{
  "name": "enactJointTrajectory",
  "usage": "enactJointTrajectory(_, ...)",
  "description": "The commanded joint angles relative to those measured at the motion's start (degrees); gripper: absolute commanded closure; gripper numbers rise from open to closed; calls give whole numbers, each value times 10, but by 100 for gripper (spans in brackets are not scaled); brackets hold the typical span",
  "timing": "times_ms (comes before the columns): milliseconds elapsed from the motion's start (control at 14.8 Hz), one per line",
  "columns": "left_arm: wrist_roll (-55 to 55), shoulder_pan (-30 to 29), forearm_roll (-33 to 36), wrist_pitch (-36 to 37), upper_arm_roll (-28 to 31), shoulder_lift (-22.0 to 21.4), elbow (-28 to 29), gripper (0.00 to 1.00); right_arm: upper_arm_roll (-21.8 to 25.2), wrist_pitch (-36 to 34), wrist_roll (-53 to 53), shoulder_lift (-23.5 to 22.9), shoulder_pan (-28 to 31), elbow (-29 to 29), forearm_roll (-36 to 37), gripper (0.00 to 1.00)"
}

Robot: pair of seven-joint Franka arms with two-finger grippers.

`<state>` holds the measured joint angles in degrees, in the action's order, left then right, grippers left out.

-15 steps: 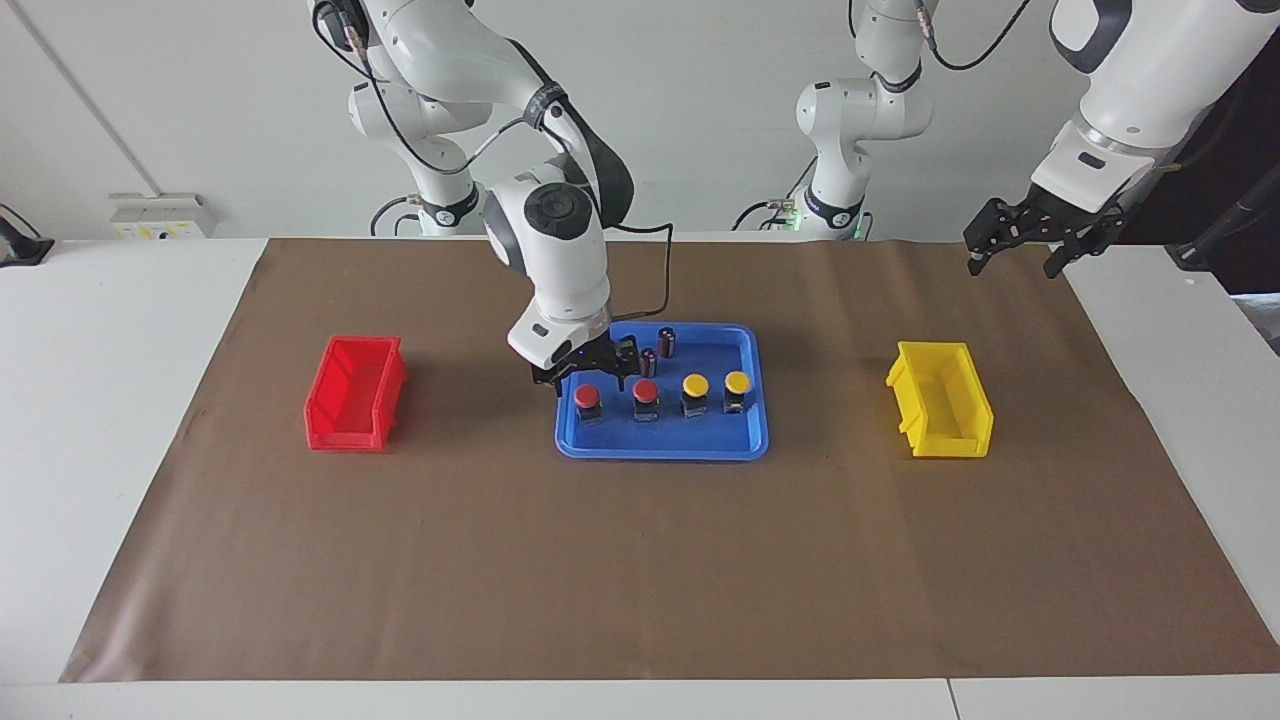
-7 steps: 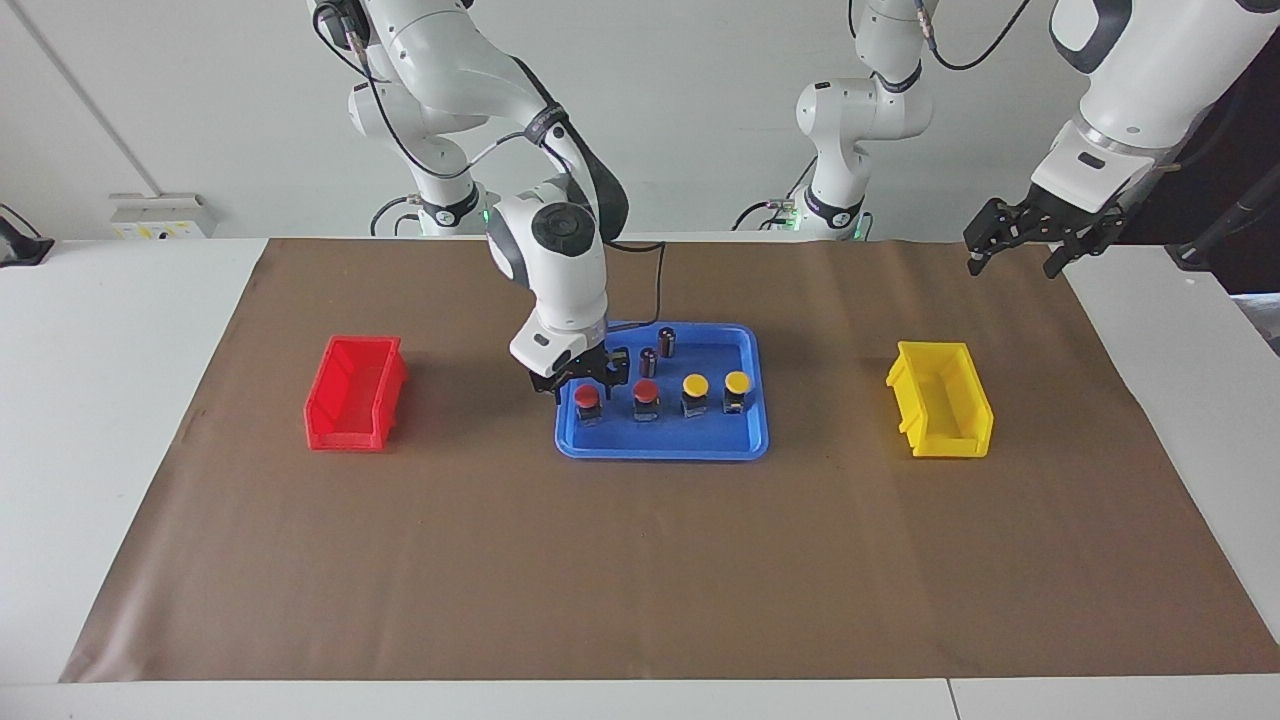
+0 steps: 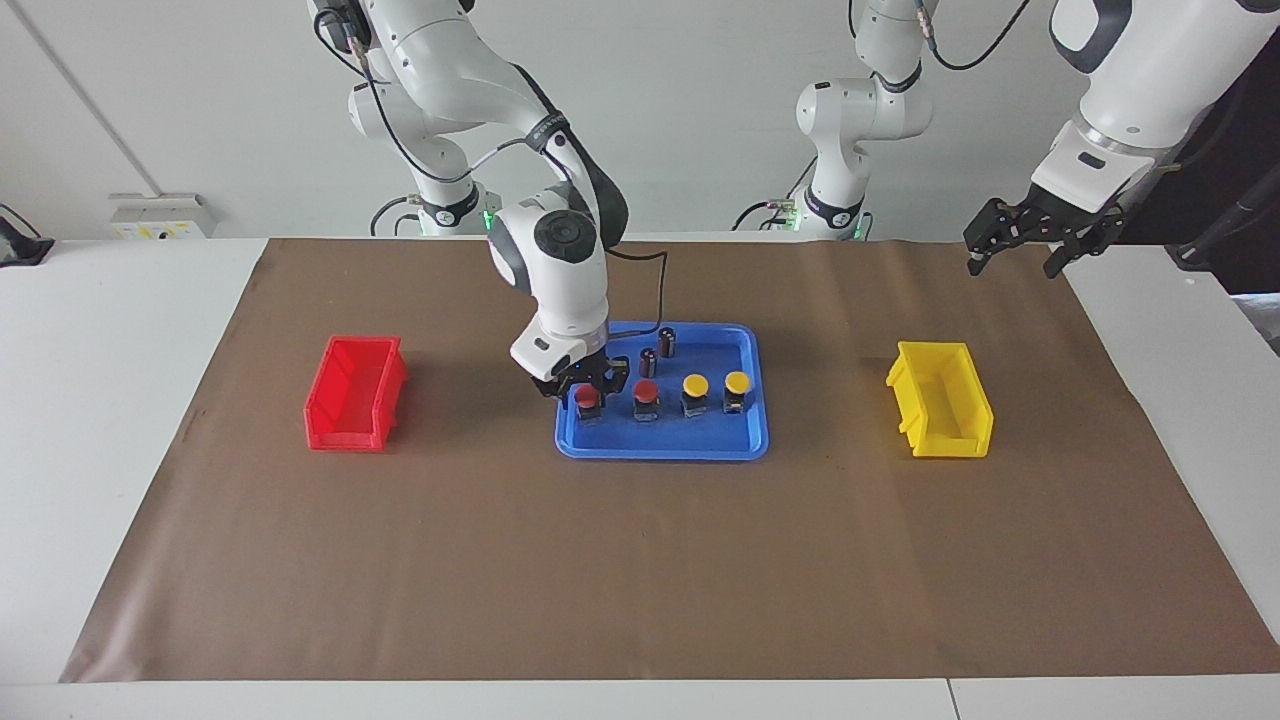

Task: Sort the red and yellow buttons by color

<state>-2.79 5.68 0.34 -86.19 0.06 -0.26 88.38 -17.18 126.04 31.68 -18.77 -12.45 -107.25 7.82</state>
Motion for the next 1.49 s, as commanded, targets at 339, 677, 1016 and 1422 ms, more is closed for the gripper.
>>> enactJointTrajectory(339,70,5,-2,-31,-1,-18,28,0,-6,-225,-170,95,87,87,-32,89)
enactJointTrajectory(677,247,132,-3,-231,-8,-43,207,8,-6,-237,-389,185,253,-22,-33,89)
enactJointTrajectory(1016,386,238,-5,-338,-8,34,249,17,-2,-100,-492,232,329,-148,-33,89)
enactJointTrajectory(1422,398,268,-21,-415,-10,89,273,23,2,-41,-511,265,344,-235,-33,89)
